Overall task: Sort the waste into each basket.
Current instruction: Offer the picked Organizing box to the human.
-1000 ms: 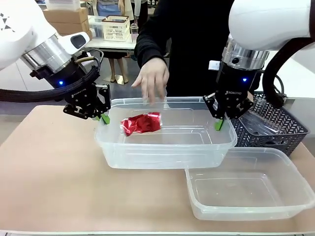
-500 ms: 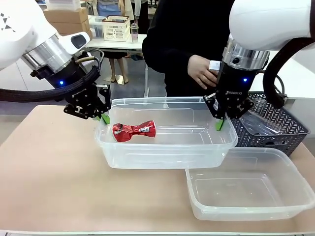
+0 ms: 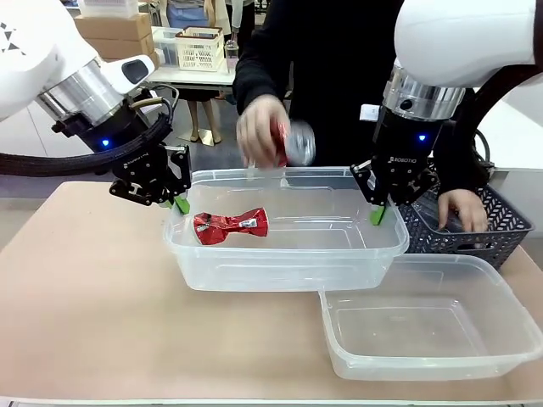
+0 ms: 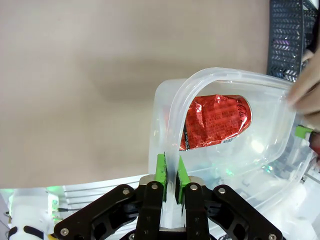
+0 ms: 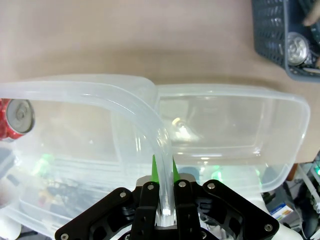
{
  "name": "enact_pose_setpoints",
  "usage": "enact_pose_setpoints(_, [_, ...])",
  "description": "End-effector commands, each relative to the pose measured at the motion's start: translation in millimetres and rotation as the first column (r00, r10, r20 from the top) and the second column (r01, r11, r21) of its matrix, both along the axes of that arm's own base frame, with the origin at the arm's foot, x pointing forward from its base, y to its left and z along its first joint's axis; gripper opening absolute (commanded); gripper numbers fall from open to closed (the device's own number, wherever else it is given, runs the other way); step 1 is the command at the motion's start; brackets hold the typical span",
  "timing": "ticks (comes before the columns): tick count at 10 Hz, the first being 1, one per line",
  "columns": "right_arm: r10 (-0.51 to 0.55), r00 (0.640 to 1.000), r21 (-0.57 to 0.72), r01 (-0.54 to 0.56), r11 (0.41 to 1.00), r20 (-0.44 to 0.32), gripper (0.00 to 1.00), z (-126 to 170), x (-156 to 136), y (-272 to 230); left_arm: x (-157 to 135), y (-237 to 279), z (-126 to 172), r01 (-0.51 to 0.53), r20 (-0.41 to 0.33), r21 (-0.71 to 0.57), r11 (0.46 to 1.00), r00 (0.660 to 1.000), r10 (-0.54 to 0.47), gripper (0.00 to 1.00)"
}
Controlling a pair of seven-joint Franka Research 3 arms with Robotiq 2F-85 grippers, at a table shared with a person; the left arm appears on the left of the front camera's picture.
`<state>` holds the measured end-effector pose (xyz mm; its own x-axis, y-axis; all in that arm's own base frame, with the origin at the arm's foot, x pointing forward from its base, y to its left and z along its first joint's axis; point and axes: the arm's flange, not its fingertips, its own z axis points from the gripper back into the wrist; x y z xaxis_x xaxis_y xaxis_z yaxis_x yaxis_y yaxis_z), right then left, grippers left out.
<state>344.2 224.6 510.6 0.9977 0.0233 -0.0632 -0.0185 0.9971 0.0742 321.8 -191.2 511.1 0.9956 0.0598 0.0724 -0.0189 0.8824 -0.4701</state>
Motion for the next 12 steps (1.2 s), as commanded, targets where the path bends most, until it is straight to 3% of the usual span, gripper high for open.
enact_pose_setpoints(1, [0.008,1.000,-0.011,-0.008,1.000,-0.010,0.04,3.1,1.0,0.5,-0.7,2.1,3.5,-0.011,0.011,-0.020,1.000,1.000,0.011,0.08])
enact_pose_setpoints(12, [0.008,1.000,-0.011,-0.008,1.000,-0.010,0.04,3.1,1.0,0.5,-0.7,2.1,3.5,-0.011,0.011,-0.020,1.000,1.000,0.011,0.08])
